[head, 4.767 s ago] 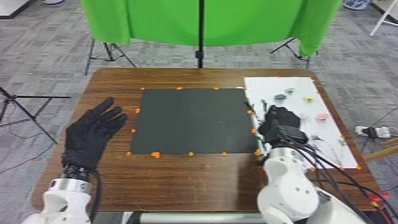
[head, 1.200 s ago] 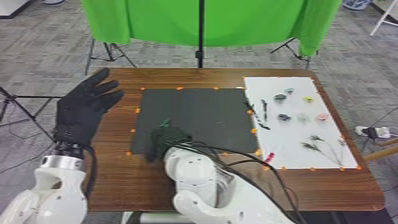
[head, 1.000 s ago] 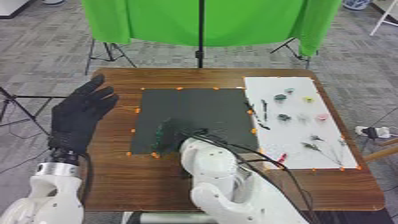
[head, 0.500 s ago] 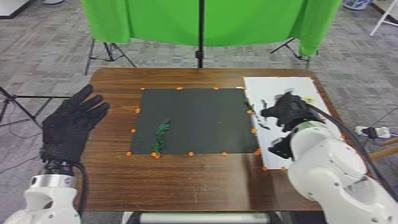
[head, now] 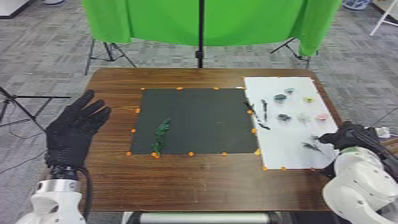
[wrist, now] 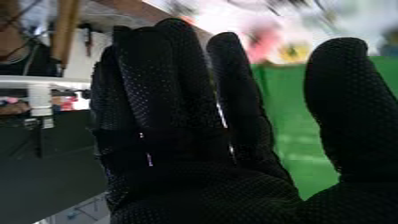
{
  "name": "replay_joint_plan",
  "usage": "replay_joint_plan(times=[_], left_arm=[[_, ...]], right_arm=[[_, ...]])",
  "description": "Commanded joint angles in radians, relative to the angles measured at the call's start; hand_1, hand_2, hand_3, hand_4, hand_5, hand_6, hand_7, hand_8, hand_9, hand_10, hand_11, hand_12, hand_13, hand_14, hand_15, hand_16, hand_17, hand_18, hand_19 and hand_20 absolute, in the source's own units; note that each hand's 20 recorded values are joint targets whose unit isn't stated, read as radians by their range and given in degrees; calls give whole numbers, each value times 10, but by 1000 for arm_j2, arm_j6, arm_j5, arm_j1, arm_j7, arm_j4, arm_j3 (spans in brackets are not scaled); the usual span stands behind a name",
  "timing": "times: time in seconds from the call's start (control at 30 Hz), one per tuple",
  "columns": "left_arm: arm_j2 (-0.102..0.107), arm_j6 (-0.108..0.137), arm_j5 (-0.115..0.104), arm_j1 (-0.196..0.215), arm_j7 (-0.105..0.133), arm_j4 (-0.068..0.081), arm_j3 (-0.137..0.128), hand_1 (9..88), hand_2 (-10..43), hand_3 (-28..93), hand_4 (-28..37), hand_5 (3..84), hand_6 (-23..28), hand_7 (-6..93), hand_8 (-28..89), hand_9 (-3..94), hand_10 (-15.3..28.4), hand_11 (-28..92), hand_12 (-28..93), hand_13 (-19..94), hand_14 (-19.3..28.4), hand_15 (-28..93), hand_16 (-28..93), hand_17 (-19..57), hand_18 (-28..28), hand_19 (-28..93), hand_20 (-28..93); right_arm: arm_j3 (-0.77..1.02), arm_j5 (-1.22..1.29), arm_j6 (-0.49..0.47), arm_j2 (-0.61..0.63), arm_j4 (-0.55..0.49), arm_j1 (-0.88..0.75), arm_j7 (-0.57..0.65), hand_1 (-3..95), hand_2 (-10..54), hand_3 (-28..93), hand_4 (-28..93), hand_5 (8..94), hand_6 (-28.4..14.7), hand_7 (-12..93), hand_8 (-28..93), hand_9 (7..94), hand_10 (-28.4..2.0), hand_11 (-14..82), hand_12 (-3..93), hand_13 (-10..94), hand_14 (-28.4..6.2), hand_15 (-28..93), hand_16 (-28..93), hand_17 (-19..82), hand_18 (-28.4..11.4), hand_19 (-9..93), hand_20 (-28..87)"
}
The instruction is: Arrange flowers
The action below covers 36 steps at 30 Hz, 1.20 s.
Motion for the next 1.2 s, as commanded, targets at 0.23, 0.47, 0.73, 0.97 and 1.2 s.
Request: replay_joint_plan(times=[0.23, 0.47, 0.73, 0.97, 1.2], left_arm=[[-31, 14, 11, 19, -44, -7, -21, 232, 76, 792, -269, 415, 102, 100, -82, 368, 198, 234, 104, 261, 264, 456, -81, -80, 256, 593, 104], [-28, 16, 8, 17, -41, -8, -15, 233, 75, 793, -267, 414, 102, 102, -82, 369, 198, 235, 105, 262, 265, 456, -81, -80, 257, 588, 118], [-33, 17, 11, 31, -47, -18, -30, 234, 76, 793, -267, 414, 103, 102, -83, 368, 198, 234, 104, 263, 264, 457, -81, -80, 256, 581, 129], [-45, 17, 19, 38, -67, -31, -49, 234, 77, 791, -267, 414, 103, 103, -83, 369, 198, 236, 105, 263, 264, 457, -81, -79, 256, 578, 137], [-46, 13, 33, 35, -83, -46, -63, 234, 77, 791, -266, 414, 104, 103, -83, 369, 199, 235, 104, 262, 265, 457, -81, -79, 256, 574, 144]], right_arm=[[-43, 51, -158, 1, 83, 26, 46, 348, -67, 724, -236, 645, -43, 173, -120, 692, -204, 348, 161, 654, -167, 708, 115, 333, -284, 873, 160], [-182, -44, -93, 41, 149, 106, 16, 416, -88, 701, -269, 744, -18, 190, -51, 758, -167, 365, 170, 711, -132, 696, 133, 354, -268, 885, 183], [-199, -161, 25, 62, 119, 101, -2, 535, -95, 673, -282, 883, -8, 217, 76, 882, -129, 409, 194, 811, -88, 698, 176, 420, -247, 929, 234], [-208, -270, 104, 42, 20, 141, -42, 542, -95, 703, -283, 905, -23, 197, 105, 895, -122, 421, 200, 821, -88, 722, 189, 436, -247, 932, 301], [-271, -236, 65, -73, -71, 273, -103, 542, -95, 713, -283, 911, -29, 190, 115, 899, -120, 424, 201, 825, -90, 725, 191, 439, -249, 932, 322]])
